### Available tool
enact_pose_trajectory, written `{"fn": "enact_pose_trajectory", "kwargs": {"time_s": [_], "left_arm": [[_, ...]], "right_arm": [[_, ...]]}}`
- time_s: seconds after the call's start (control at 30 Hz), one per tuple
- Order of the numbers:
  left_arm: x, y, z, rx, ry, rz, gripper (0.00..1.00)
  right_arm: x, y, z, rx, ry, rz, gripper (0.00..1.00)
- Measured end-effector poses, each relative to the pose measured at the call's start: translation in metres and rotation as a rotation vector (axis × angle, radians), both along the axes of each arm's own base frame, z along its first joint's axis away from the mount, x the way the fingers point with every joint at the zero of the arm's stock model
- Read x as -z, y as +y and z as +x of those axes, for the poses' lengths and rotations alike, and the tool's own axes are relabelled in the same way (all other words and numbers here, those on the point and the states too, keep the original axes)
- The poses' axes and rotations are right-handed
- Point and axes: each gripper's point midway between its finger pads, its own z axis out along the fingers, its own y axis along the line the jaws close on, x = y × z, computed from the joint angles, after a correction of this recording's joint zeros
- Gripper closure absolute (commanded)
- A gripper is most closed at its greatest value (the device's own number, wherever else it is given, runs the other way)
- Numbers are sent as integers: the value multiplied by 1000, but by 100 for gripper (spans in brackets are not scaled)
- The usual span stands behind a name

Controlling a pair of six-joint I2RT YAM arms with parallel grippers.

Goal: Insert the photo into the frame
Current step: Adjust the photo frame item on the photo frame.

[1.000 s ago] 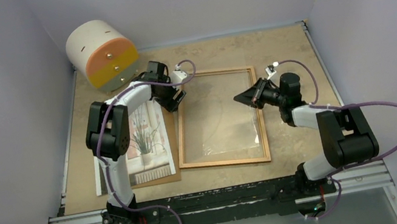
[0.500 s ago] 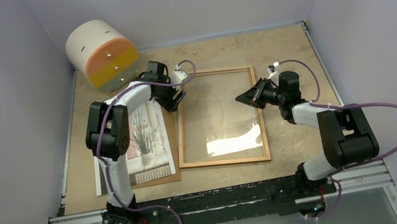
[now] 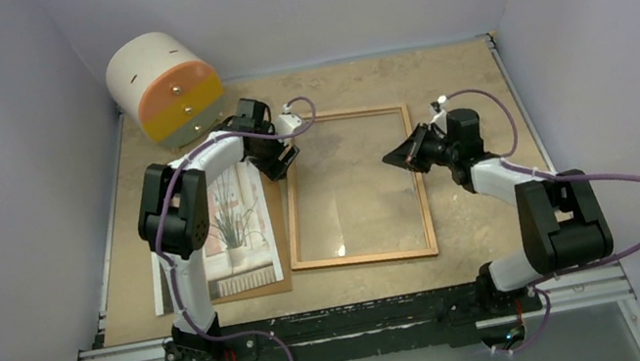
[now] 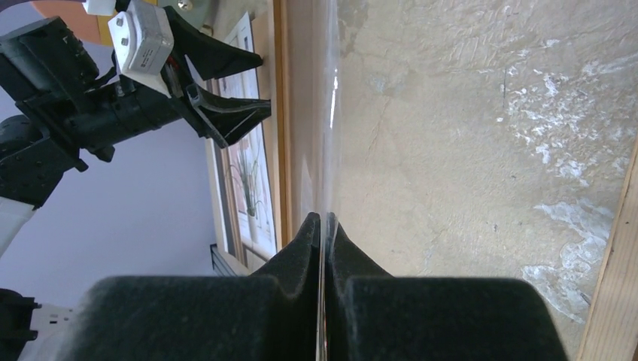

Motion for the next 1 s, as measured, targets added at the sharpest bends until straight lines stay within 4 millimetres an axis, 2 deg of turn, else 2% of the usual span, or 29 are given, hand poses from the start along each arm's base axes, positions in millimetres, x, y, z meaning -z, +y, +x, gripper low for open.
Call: {"fn": "enact_pose_trajectory", "kwargs": {"time_s": [0.2, 0.6, 1.0], "left_arm": [[0, 0, 0, 0, 0, -1, 31], [0, 0, 0, 2, 1, -2, 31], [0, -3, -1, 11, 3, -15, 31]], "right_arm": [[-5, 2, 1, 0, 0, 20, 100], [-32, 15, 6, 17, 14, 236, 100], [-59, 28, 6, -7, -24, 239, 100]]}}
